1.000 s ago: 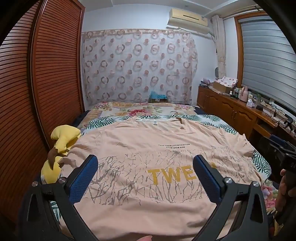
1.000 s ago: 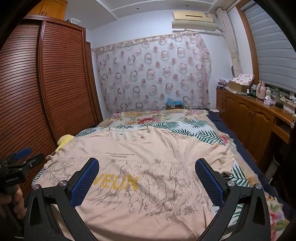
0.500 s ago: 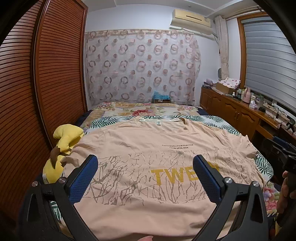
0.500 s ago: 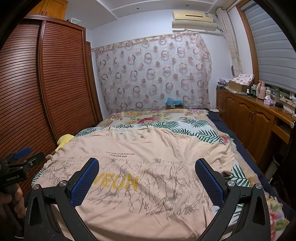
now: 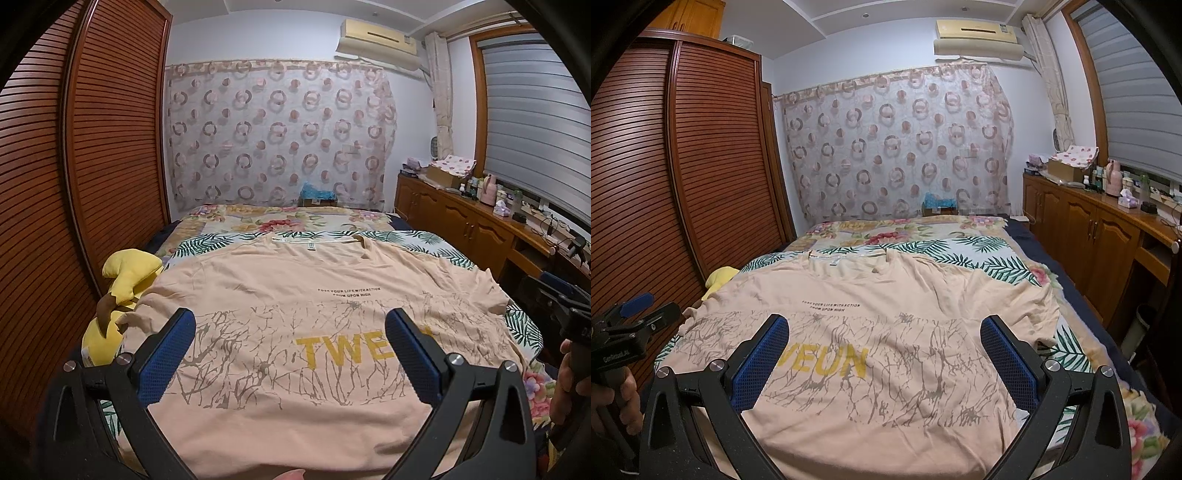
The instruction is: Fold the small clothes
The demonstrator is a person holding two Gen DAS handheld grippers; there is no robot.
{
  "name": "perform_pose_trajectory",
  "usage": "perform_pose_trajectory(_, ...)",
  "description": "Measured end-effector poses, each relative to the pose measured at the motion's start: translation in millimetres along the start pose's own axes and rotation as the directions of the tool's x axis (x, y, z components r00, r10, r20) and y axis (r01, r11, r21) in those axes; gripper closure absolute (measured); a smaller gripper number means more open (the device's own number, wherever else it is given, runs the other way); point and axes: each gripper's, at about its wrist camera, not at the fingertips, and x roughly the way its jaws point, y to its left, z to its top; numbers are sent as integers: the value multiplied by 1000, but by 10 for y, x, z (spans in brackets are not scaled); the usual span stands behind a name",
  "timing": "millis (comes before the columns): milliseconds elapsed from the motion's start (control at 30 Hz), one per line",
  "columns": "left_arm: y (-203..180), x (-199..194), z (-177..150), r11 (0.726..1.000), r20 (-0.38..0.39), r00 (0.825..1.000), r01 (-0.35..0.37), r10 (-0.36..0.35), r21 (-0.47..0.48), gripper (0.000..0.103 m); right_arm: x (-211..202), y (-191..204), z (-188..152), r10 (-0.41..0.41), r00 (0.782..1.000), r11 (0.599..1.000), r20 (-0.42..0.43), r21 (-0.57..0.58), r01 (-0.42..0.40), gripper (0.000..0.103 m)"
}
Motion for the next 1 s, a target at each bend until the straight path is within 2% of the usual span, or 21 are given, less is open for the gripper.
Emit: perform_pose_trajectory(1000, -44, -42, 13, 1000, 13, 1000, 11, -11, 2, 0, 15, 0, -11, -5, 1000, 1000, 0, 4, 5, 0)
